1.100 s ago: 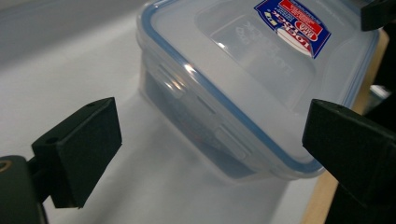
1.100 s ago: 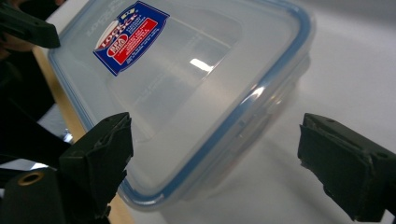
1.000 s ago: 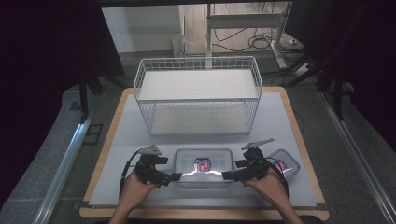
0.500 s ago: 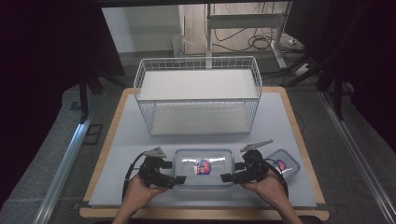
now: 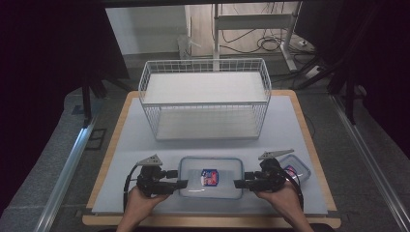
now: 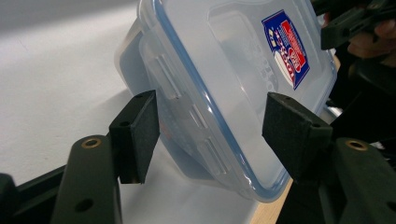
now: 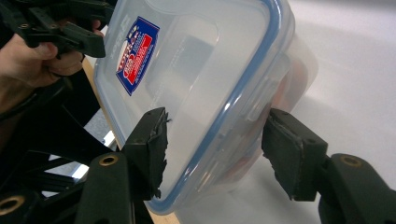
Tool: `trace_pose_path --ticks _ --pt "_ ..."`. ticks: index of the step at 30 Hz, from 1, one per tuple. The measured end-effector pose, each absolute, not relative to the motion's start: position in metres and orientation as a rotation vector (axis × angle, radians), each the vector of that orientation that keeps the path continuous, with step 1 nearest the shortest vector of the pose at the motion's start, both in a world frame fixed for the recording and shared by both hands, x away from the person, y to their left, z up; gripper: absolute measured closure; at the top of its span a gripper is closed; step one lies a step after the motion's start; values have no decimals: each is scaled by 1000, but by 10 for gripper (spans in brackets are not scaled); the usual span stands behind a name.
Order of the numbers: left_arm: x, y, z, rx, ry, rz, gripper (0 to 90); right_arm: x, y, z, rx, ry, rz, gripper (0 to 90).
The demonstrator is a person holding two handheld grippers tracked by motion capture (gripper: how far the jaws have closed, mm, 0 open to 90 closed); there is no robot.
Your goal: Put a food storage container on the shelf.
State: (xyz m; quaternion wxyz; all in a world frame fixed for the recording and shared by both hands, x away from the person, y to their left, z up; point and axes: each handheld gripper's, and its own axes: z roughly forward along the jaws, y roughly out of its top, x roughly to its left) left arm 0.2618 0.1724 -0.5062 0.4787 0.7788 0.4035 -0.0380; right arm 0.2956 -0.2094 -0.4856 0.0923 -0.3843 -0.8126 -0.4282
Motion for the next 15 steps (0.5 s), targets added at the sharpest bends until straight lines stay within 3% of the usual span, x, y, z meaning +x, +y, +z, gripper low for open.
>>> trace_pose_path --ticks 5,6,15 --pt "273 181 -520 1815 1011 -294 337 295 -212 -487 -1138 -2389 -1285 438" --pt "273 181 -520 1806 1002 -317 367 295 -213 -487 -1137 -2387 -1288 440" --pt "270 184 -516 1773 1037 -324 474 294 -217 -487 -1154 -2326 -1321 518"
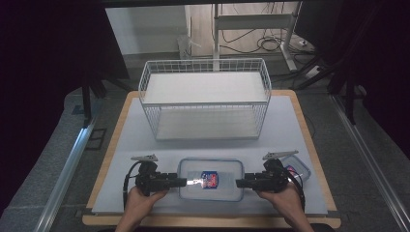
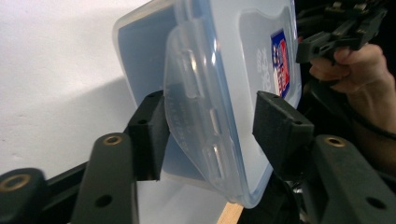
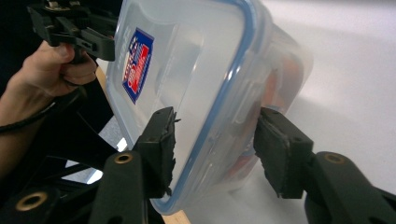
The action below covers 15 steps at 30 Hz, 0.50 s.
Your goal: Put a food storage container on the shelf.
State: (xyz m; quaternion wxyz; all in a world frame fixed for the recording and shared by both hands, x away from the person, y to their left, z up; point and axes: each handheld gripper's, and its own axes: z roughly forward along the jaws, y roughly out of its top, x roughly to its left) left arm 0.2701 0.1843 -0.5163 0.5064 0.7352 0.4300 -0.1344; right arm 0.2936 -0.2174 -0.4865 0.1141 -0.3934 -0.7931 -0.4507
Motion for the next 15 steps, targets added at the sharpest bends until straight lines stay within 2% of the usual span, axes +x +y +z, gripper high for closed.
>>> trace_pose_path --ticks 10,15 --pt "272 193 -515 1652 1048 -339 535 295 -218 -487 -1201 -2270 -1360 546" --pt "273 193 -514 1651 1047 -335 543 296 -217 -487 -1214 -2257 -1369 548"
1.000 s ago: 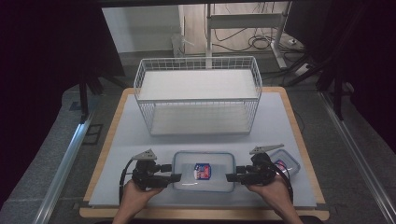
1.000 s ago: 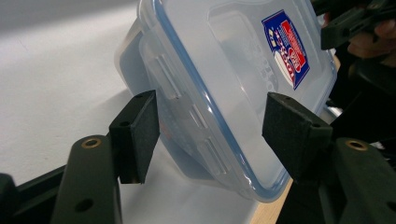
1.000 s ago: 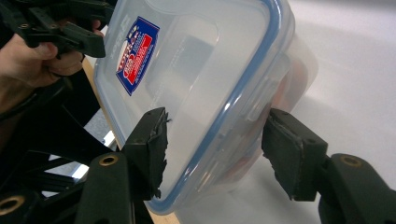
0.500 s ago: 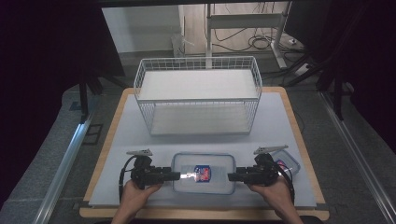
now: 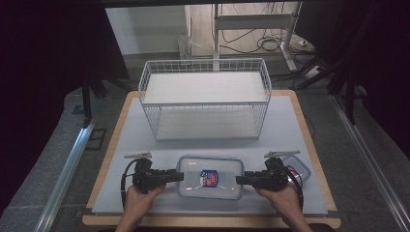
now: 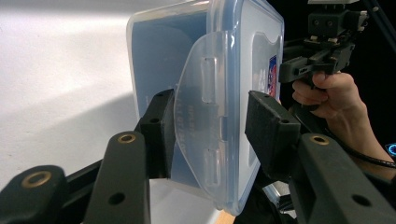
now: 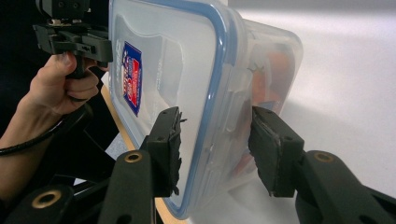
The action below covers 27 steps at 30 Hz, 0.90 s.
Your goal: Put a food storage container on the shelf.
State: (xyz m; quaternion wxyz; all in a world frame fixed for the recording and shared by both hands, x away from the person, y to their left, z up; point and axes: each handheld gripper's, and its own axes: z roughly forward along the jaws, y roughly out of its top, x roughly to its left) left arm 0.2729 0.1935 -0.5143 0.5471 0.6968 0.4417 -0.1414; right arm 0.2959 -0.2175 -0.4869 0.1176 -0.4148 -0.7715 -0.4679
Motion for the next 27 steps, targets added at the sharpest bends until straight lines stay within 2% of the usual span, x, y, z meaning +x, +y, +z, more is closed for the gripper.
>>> trace_pose_path --ticks 16,24,27 --pt "278 189 -499 1695 1024 -266 534 303 -218 -474 -1219 -2254 -1484 558" --pt "286 191 -474 1708 996 -194 525 310 -216 -455 -1194 -2267 -1543 562" --pt "292 193 -456 1709 983 -153 523 318 -214 -438 -1170 -2283 -1590 562"
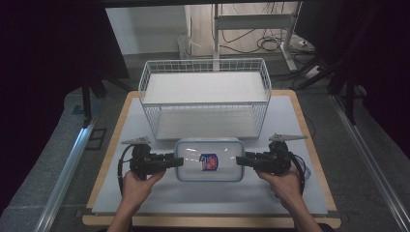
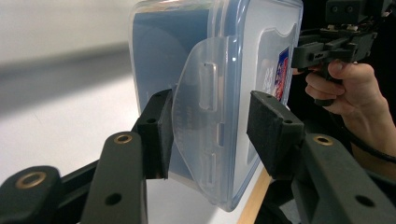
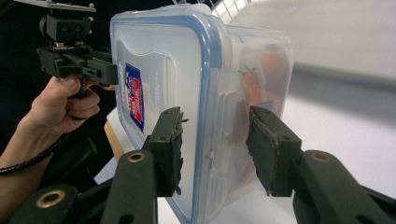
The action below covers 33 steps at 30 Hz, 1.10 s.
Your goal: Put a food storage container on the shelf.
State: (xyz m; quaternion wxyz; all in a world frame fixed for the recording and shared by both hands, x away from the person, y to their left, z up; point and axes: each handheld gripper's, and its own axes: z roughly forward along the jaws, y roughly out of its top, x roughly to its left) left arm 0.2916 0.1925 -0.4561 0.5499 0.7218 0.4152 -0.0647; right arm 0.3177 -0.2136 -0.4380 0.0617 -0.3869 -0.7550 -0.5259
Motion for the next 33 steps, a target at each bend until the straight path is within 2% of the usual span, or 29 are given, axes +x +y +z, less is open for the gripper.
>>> trace_pose_path --ticks 14,33 --pt "327 206 -385 1682 959 -58 518 356 -199 -375 -1111 -2304 -1692 561" --pt "361 210 -345 1679 956 -28 515 393 -193 -334 -1124 -2285 -1758 558"
